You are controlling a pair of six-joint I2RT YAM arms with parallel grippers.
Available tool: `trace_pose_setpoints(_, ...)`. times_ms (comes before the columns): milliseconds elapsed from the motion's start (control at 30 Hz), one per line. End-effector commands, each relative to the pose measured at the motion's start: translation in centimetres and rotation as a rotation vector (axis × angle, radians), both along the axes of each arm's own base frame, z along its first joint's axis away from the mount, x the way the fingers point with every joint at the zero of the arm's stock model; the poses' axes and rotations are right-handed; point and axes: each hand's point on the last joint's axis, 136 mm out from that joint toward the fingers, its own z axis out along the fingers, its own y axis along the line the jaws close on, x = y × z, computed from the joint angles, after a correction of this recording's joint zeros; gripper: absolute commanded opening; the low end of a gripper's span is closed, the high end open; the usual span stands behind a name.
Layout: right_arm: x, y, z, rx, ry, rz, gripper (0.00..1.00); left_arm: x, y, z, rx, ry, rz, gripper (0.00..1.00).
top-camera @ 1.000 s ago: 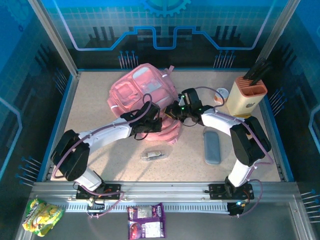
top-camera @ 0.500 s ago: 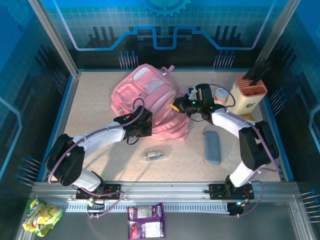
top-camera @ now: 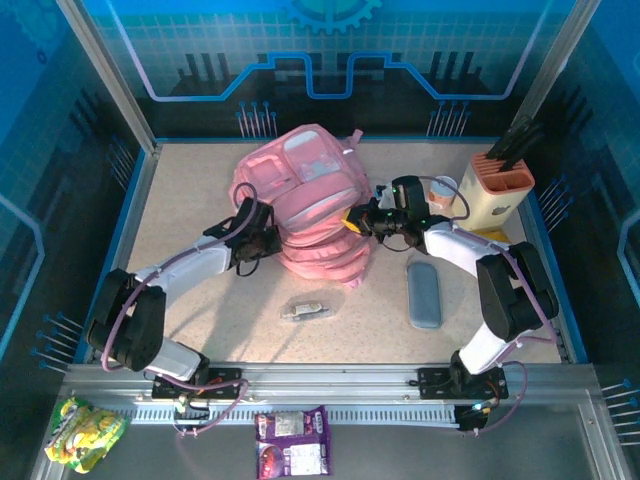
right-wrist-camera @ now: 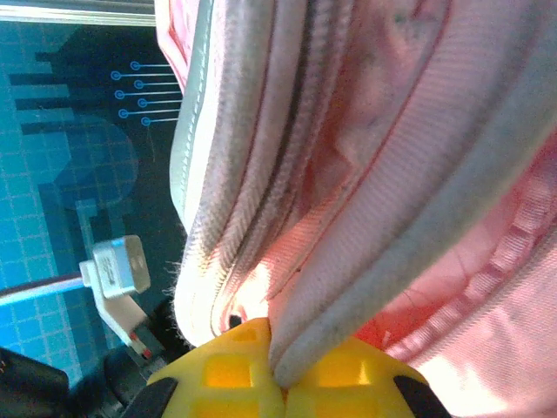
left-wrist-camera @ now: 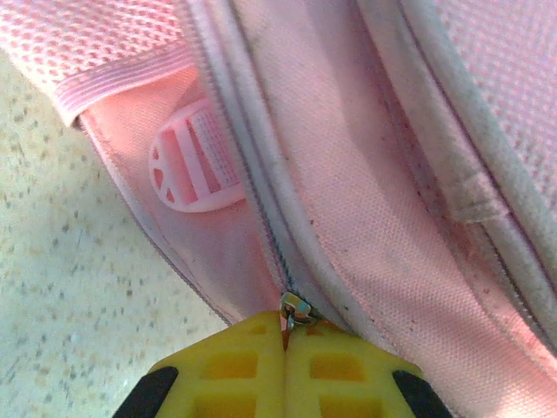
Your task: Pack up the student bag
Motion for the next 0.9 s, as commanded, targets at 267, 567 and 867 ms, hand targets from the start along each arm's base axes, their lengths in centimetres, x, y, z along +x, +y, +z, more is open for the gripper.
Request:
trace_pose_setpoints(267,1.2,0.7,2.2,-0.002,-0.097,0.033,0.14,1.9,2.8,0.1,0.038,-0.028,0.091,0.00)
trace_pose_setpoints(567,-0.7,5.6,1.3,-0.015,-0.114,0.062,0.58,0.7,-1.5,0.7,-0.001,-0.041,-0.019,0.00)
trace_pose_setpoints(867,-1.9,9.9,-1.3,-0.112,-0.121,0.055,0.43,0.8,-2.2,0.9,-0.021,-0.056,-0.038,0.00)
